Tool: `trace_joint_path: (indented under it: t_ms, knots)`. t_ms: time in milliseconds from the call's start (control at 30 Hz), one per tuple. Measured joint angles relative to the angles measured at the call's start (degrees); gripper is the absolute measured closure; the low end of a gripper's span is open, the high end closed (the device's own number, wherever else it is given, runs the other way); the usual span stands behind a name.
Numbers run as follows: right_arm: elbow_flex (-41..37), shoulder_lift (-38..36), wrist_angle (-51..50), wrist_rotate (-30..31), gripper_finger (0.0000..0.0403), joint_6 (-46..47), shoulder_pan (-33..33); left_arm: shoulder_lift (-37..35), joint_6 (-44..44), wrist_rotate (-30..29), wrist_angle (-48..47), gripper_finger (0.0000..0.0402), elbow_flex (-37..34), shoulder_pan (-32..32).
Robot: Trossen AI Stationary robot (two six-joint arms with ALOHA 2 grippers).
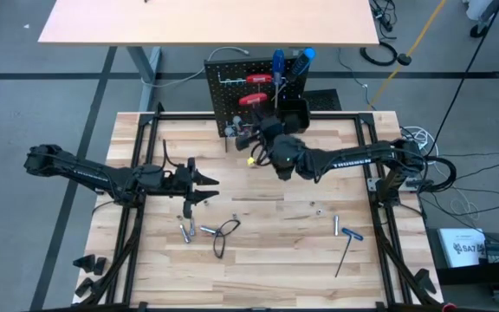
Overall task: Hang tools onto peg board
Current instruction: Hang the allen wrench on the peg board
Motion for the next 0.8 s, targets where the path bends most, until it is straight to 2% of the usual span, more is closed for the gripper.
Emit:
trace_joint_path:
  t_ms: [300, 800]
  knots:
    - [0.08, 0.49, 3.23, -4.58, 0.0403, -1.92, -4.47, 0.01, 2.62, -0.06, -0.01, 0.0247, 0.0, 0.0]
    - [0.09, 3.85, 7.89, -4.95, 0.0403, -2.69, -7.85, 0.0, 3.99, -0.66, 0.02, 0.0247, 0.0, 0.0]
